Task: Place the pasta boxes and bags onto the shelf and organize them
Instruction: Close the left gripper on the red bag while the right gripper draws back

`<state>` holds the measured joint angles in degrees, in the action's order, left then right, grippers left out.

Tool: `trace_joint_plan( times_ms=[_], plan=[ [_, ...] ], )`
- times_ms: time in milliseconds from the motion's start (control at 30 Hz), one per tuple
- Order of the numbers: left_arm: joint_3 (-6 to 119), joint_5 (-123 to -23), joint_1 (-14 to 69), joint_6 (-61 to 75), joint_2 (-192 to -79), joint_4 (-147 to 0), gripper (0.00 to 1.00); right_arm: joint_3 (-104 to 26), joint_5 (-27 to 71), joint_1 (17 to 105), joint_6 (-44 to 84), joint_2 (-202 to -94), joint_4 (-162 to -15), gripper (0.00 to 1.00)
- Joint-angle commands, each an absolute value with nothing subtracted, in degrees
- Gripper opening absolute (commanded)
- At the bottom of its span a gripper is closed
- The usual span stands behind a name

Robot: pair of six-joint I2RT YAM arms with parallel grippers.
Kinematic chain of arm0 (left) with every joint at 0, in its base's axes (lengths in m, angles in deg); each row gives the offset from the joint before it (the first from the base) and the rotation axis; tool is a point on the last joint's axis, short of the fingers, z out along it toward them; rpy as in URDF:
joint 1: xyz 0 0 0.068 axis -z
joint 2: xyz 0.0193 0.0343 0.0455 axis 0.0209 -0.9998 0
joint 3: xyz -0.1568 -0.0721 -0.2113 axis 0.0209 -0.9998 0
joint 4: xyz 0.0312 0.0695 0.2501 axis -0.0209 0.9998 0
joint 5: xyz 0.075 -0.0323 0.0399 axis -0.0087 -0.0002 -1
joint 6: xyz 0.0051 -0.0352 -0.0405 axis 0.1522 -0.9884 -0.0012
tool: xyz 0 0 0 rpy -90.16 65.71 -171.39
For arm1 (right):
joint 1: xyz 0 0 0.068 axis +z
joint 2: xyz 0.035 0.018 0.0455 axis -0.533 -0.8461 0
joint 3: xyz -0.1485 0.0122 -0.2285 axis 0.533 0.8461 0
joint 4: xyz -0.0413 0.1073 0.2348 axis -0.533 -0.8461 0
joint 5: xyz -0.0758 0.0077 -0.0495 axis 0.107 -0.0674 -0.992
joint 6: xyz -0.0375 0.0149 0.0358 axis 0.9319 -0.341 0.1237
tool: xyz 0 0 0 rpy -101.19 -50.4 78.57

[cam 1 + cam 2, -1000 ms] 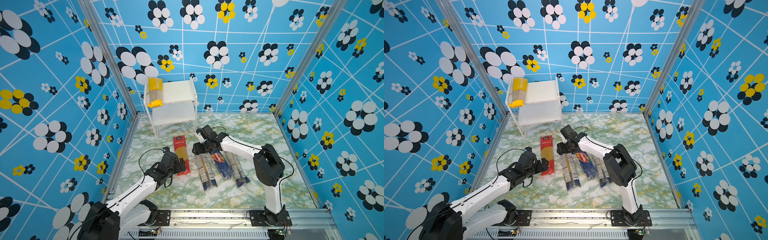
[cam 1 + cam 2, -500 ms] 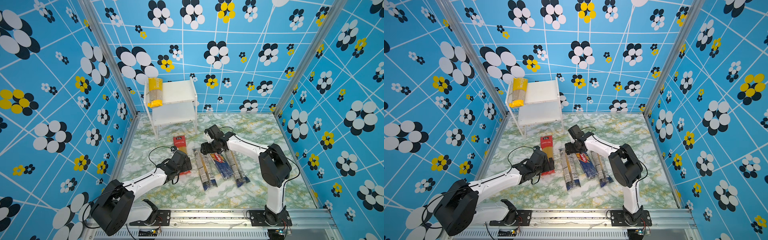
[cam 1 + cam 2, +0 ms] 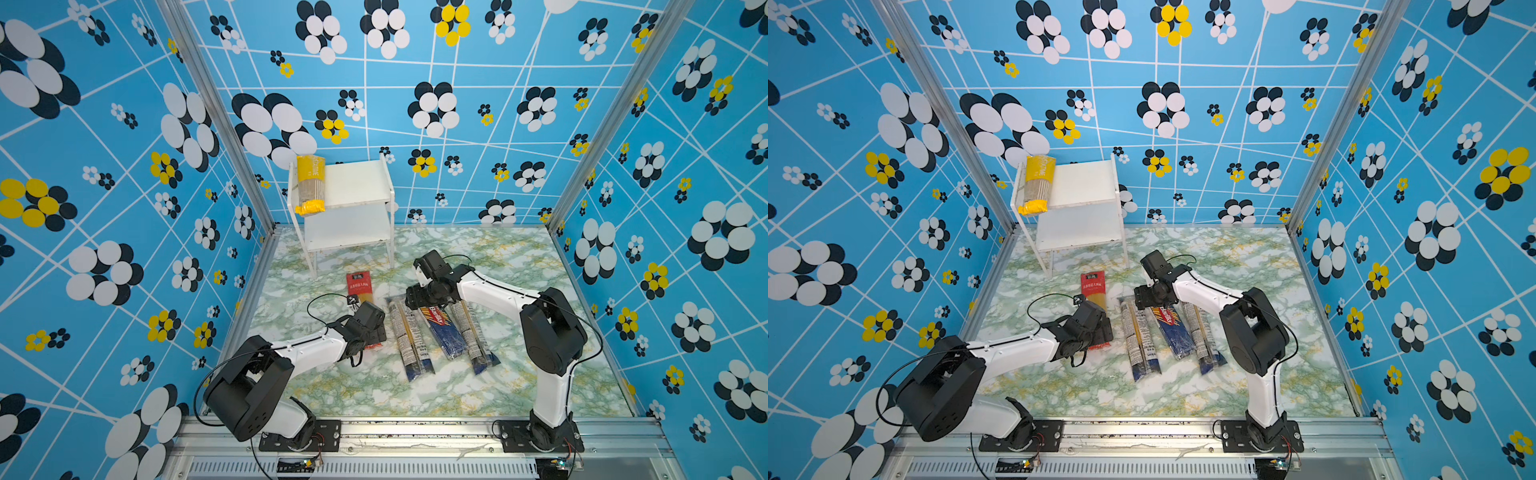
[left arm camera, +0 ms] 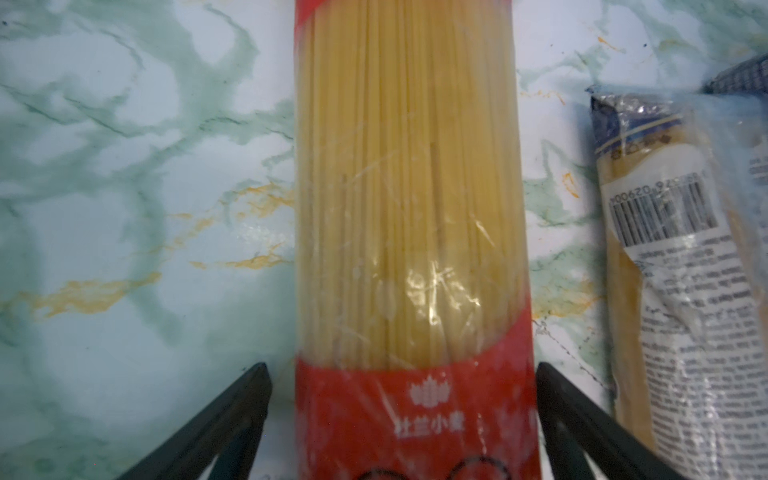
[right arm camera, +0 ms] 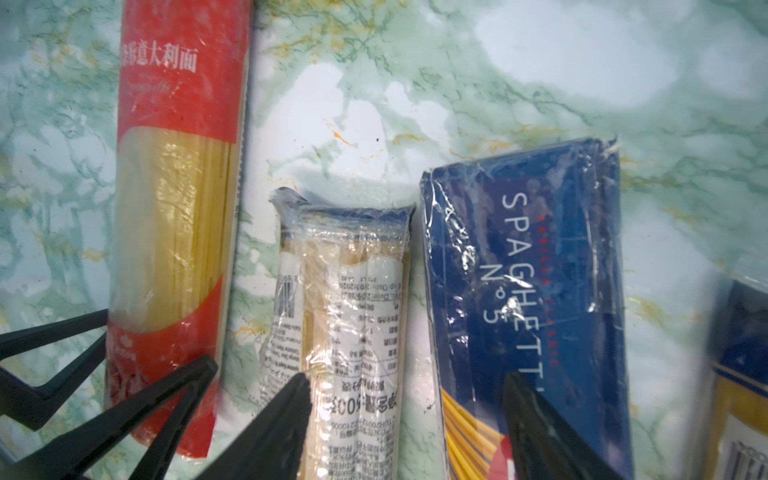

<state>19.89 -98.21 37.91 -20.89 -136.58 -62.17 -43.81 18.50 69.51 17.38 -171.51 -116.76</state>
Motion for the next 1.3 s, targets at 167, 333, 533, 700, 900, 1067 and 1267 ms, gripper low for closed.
trace_joint_plan(
  times_ms=[167,333,533,700,900,1067,1267],
  plan=[
    [21.6,-102.4,39.3,-22.6,-138.6,-60.2,0.98,-41.4,18.2,68.8,16.4,-169.7,-115.1,0.75],
    [22.2,-103.0,39.7,-22.4,-140.2,-58.5,0.92,-40.6,18.3,68.7,16.0,-169.5,-114.2,0.75],
    [22.4,-102.9,40.2,-22.4,-141.2,-57.6,0.83,-39.8,18.2,68.6,15.8,-169.4,-113.8,0.75],
    [22.5,-103.0,40.6,-22.2,-141.1,-56.9,0.73,-39.5,18.2,68.5,15.6,-169.3,-113.6,0.75],
    [22.4,-103.4,40.7,-21.7,-140.9,-56.1,0.58,-39.5,18.2,68.4,15.5,-169.4,-113.4,0.75],
    [22.4,-103.4,40.7,-21.4,-140.3,-55.8,0.44,-39.4,18.1,68.3,15.5,-169.6,-113.4,0.75],
    [22.2,-104.0,40.7,-21.1,-137.7,-55.3,0.30,-39.3,18.1,68.2,15.4,-169.6,-113.5,0.75]
  ],
)
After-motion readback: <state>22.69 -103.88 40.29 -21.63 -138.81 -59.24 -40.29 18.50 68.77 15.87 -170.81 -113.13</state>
